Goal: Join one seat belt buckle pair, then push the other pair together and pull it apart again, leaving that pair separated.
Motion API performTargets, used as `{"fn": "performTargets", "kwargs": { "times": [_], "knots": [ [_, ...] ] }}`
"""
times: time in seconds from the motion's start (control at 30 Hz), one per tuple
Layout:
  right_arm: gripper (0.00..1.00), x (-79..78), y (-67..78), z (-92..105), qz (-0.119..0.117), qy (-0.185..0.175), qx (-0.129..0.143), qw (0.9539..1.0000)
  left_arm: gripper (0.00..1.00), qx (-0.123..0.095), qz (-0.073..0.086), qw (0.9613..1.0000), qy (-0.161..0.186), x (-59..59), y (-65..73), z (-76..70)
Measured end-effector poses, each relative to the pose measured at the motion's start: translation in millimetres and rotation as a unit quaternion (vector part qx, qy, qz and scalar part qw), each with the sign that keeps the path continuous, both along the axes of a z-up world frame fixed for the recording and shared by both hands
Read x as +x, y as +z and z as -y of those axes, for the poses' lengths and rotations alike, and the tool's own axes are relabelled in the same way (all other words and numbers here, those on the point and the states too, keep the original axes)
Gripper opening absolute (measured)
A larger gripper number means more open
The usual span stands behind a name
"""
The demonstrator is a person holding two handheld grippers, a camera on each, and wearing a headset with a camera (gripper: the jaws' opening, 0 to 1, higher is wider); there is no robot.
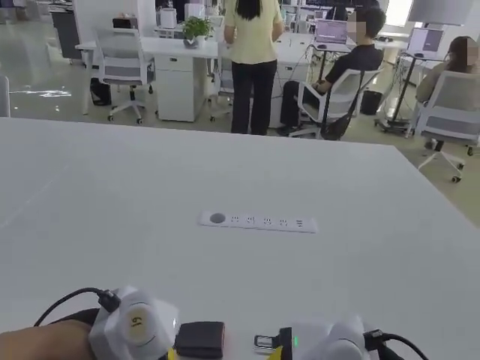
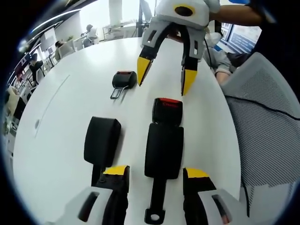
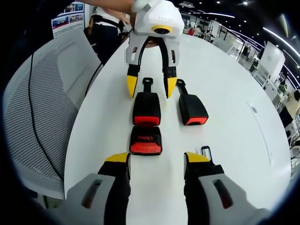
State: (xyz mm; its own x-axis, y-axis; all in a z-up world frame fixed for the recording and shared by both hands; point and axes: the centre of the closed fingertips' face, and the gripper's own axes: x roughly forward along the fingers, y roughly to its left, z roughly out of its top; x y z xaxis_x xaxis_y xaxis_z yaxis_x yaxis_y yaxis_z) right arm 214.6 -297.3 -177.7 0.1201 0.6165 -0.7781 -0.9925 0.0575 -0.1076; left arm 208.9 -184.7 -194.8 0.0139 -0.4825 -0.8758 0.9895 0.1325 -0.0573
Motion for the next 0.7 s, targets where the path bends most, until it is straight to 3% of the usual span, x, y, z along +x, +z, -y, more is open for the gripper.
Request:
{"fn": "performTargets", "kwargs": {
  "times": [0.37,0.7],
  "knots": [
    [0.45,21.7,14.8,14.9,0.017,-0.017,-0.004,0.9997,0.48,-0.015,0.010,0.9997,0.015,17.4,12.3,-1.9],
    [0.45,42.0,11.3,31.4,0.023,-0.030,-0.013,0.9992,0.49,-0.024,0.019,0.9991,0.029,41.7,19.9,-3.4]
  ]
}}
